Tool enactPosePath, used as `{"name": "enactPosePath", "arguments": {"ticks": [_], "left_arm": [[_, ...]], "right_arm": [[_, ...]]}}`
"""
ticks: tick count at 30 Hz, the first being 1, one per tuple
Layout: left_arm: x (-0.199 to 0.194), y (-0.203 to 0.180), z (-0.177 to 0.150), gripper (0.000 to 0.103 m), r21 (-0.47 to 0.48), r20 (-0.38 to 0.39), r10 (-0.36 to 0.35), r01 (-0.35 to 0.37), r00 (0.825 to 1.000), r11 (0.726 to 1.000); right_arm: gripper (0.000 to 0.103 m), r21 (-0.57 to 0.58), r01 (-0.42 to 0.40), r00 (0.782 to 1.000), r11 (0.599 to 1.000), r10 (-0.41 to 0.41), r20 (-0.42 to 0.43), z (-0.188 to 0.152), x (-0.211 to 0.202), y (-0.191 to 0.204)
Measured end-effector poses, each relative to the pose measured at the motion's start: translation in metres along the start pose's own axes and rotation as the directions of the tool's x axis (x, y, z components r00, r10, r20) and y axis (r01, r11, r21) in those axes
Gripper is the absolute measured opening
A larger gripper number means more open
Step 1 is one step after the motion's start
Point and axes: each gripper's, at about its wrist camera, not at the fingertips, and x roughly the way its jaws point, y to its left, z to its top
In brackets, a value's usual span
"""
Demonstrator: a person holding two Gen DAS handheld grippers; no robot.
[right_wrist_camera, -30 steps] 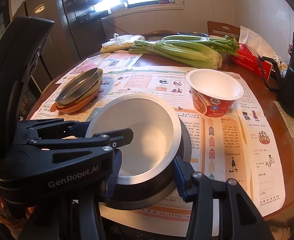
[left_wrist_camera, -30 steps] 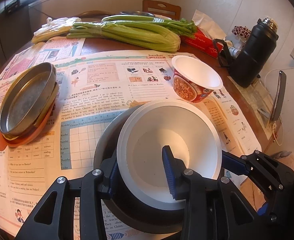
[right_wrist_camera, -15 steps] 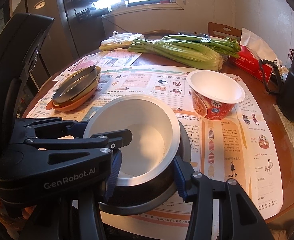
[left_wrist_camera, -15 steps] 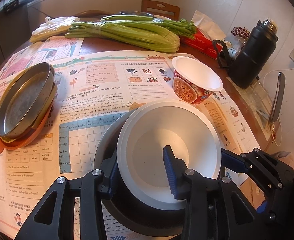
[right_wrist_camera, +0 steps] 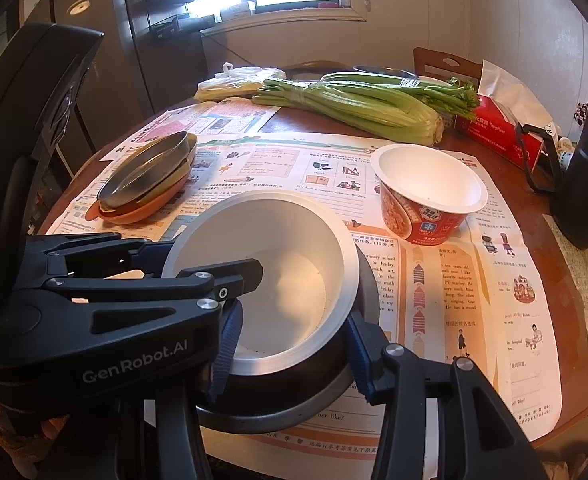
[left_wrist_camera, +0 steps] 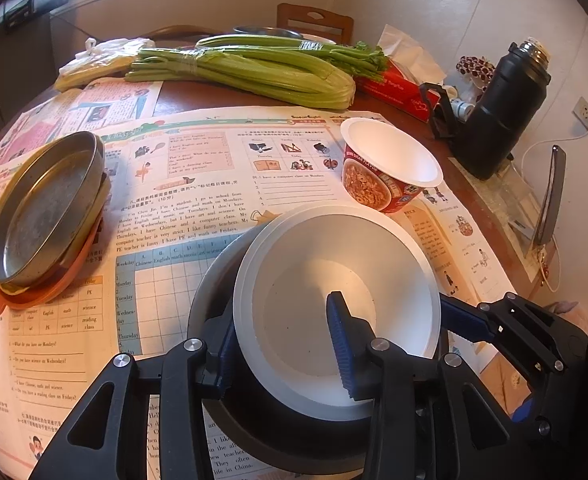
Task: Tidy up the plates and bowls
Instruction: 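Settle the white bowl inside the steel bowl and open the right tool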
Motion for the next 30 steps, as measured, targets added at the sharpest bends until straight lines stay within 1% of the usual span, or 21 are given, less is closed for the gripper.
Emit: {"name": "enactPosePath", "arguments": {"ticks": [7,10,12,17,19,24,26,30], "left_arm": [[-0.003,0.0,0.0,0.044,0.016,0.012,-0.004,0.004,1.0,1.0],[-0.005,0.002,0.0,0.05,0.019,0.027,0.0,-0.001,1.0,1.0],[-0.006,0.004,0.0,0.05,0.017,0.026,-0.012,0.011,1.0,1.0],[-0.009,0.005,0.0,0.05,0.026,0.031,-0.016,0.015,0.999,1.0],[-0.011,0.006,0.0,0.051,0.024,0.039,-0.02,0.019,0.999,1.0],[-0.018,0.008,-0.001,0.052,0.023,0.057,-0.025,0.023,0.998,0.999],[-0.022,0.008,0.0,0.056,0.024,0.067,-0.025,0.023,0.997,0.999],[-0.029,0.011,0.001,0.057,0.015,0.078,-0.053,0.052,0.996,0.999]], "right_arm": [[0.049,0.003,0.008,1.0,1.0,-0.008,0.01,-0.001,-0.002,-0.001],[0.049,0.01,0.014,1.0,1.0,-0.014,0.02,0.0,-0.003,-0.002],[0.049,0.021,0.013,1.0,1.0,-0.013,0.026,0.0,-0.004,-0.003],[0.049,0.032,0.024,0.999,0.999,-0.025,0.035,-0.001,-0.004,-0.003],[0.049,0.036,0.031,0.999,0.999,-0.032,0.044,0.0,-0.005,-0.003],[0.049,0.062,0.019,0.998,0.998,-0.023,0.063,0.001,-0.007,-0.007],[0.049,0.069,0.026,0.997,0.997,-0.031,0.074,0.002,-0.008,-0.008],[0.051,0.105,0.023,0.993,0.994,-0.034,0.111,0.001,-0.013,-0.014]]}}
